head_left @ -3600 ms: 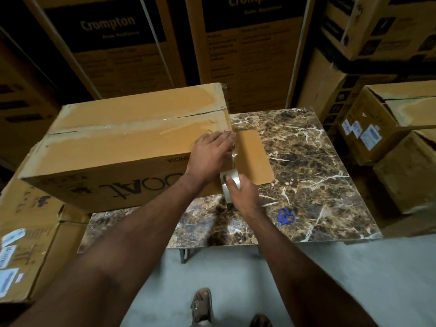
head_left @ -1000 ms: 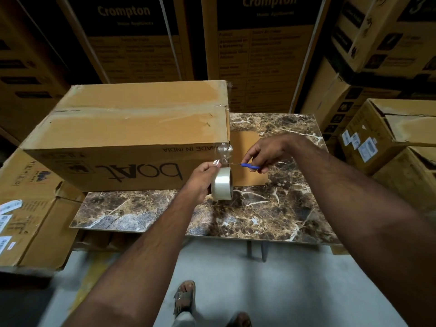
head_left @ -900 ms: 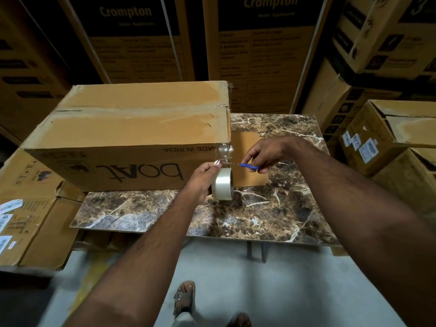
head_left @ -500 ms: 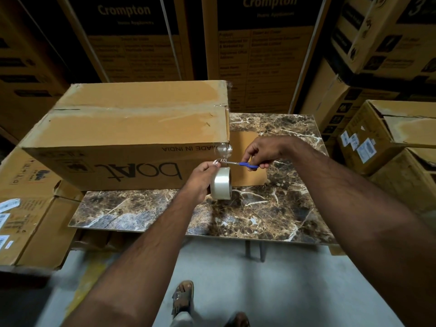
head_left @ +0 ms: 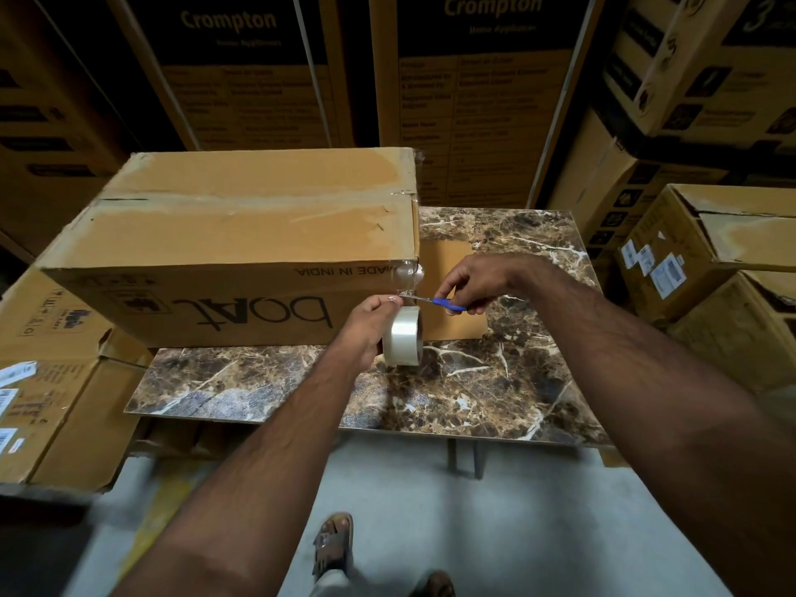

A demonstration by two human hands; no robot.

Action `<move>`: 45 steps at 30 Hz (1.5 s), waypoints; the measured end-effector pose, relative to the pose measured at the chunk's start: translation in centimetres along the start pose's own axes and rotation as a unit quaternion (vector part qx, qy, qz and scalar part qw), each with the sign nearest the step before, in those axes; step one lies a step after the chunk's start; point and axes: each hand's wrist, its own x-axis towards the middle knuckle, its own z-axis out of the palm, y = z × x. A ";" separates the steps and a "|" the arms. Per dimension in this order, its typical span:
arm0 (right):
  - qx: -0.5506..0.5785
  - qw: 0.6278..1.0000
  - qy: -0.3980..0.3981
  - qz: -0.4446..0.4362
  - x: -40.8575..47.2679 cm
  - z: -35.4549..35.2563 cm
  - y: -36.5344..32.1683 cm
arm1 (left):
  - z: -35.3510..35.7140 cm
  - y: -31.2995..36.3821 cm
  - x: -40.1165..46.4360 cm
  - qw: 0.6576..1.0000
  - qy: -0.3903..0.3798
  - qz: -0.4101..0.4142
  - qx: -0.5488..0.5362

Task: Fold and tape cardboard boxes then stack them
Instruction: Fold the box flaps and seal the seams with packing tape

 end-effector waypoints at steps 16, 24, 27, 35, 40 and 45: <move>-0.040 0.999 -0.024 0.017 0.1 1.2 -1.9 | 0.0 -1.4 -0.5 0.999 -0.024 -0.015 0.032; 0.061 0.977 0.175 -0.105 -2.6 6.7 2.0 | 0.4 -2.1 -0.7 0.992 -0.041 0.054 0.106; 0.089 0.936 0.325 -0.106 -2.3 9.3 2.7 | 1.2 -2.7 -0.8 0.986 -0.059 0.079 0.137; 0.029 0.907 0.416 -0.062 -4.1 10.5 3.9 | 5.3 -2.5 -1.7 0.962 -0.096 0.165 0.197; 0.106 0.894 0.432 -0.055 -4.8 10.9 4.8 | 6.3 -2.5 -1.9 0.963 -0.079 0.160 0.204; 0.152 0.870 0.460 -0.092 -5.6 11.4 5.2 | 7.0 -2.2 -2.5 0.972 -0.086 0.145 0.167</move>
